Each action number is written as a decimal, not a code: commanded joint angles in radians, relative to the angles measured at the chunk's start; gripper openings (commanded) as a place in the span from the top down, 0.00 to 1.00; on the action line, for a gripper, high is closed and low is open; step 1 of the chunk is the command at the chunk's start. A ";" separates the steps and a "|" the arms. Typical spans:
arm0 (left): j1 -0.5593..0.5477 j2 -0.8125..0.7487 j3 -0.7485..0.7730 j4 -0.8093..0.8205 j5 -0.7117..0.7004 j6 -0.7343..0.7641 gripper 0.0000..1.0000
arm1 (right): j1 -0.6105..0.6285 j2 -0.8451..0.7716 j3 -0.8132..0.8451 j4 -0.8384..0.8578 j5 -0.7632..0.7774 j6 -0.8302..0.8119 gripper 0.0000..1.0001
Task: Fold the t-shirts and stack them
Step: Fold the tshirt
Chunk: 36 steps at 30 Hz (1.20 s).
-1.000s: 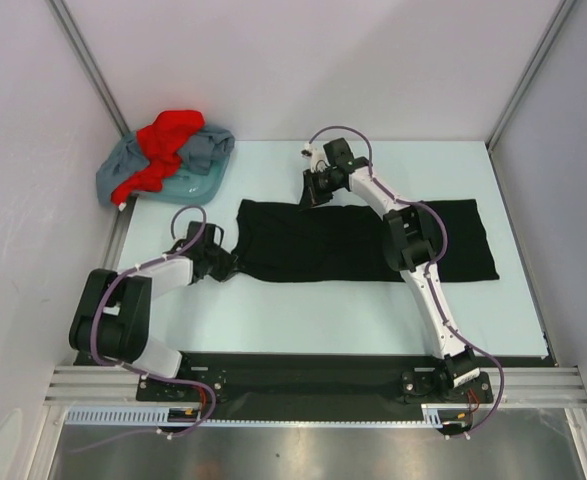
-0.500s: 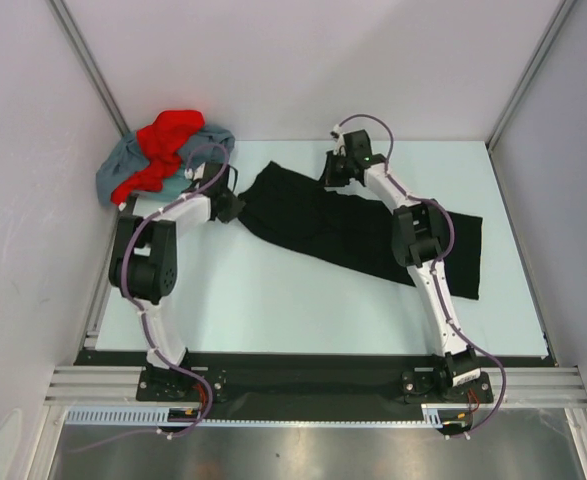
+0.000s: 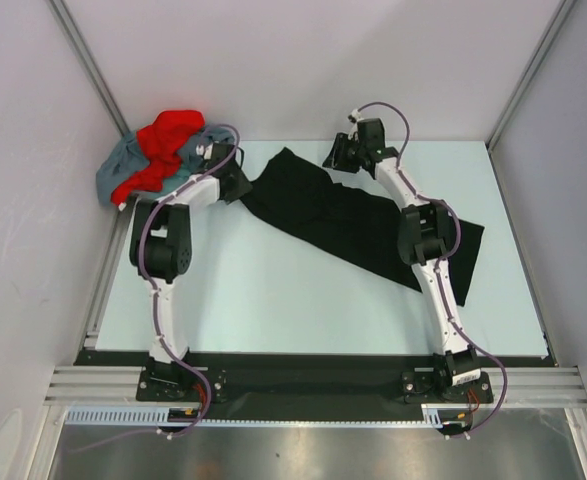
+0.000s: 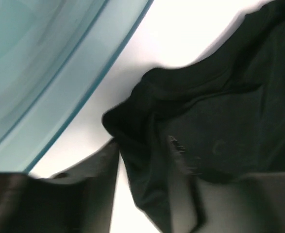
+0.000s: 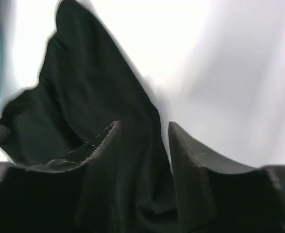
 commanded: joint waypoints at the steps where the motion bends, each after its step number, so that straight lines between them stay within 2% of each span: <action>1: 0.013 -0.111 -0.060 -0.005 -0.011 0.032 0.49 | -0.054 -0.088 0.079 -0.043 0.023 0.049 0.50; 5: 0.005 -0.310 -0.232 -0.030 -0.025 0.031 0.44 | -0.120 -0.223 0.040 -0.265 0.041 0.092 0.43; 6: 0.000 -0.409 -0.273 -0.034 -0.020 0.020 0.44 | -0.137 -0.265 0.014 -0.305 0.062 0.095 0.39; 9: -0.042 -0.549 -0.491 -0.031 0.032 -0.110 0.46 | -0.148 -0.441 -0.153 -0.422 0.140 0.124 0.29; 11: -0.121 -0.657 -0.556 -0.030 0.046 -0.175 0.47 | -0.154 -0.541 -0.271 -0.464 0.167 0.188 0.26; 12: -0.154 -0.684 -0.603 -0.030 0.044 -0.249 0.47 | -0.154 -0.634 -0.384 -0.468 0.167 0.213 0.24; 13: -0.229 -0.732 -0.623 -0.028 0.043 -0.297 0.47 | -0.150 -0.690 -0.451 -0.468 0.155 0.227 0.23; 16: -0.392 -0.766 -0.689 0.019 0.035 -0.515 0.47 | -0.128 -0.868 -0.598 -0.511 0.168 0.236 0.21; 18: -0.478 -0.749 -0.708 0.097 0.003 -0.662 0.47 | -0.113 -0.996 -0.658 -0.539 0.170 0.224 0.20; 19: -0.557 -0.729 -0.697 0.108 -0.011 -0.707 0.48 | -0.105 -1.033 -0.695 -0.568 0.165 0.222 0.19; 20: -0.596 -0.670 -0.682 0.111 -0.021 -0.748 0.48 | -0.085 -1.075 -0.715 -0.583 0.155 0.221 0.19; 21: -0.662 -0.639 -0.635 0.114 -0.041 -0.815 0.50 | -0.076 -1.112 -0.730 -0.597 0.147 0.222 0.19; 24: -0.754 -0.478 -0.506 0.105 -0.077 -0.929 0.53 | -0.051 -1.254 -0.798 -0.638 0.122 0.234 0.18; 27: -0.878 -0.320 -0.365 0.081 -0.124 -1.032 0.53 | -0.042 -1.369 -0.821 -0.692 0.121 0.250 0.18; 30: -0.932 -0.179 -0.236 0.062 -0.133 -1.095 0.51 | -0.044 -1.466 -0.801 -0.726 0.153 0.264 0.18; 36: -0.994 0.033 0.039 -0.073 -0.146 -1.207 0.53 | -0.076 -1.486 -0.663 -0.836 0.121 0.239 0.18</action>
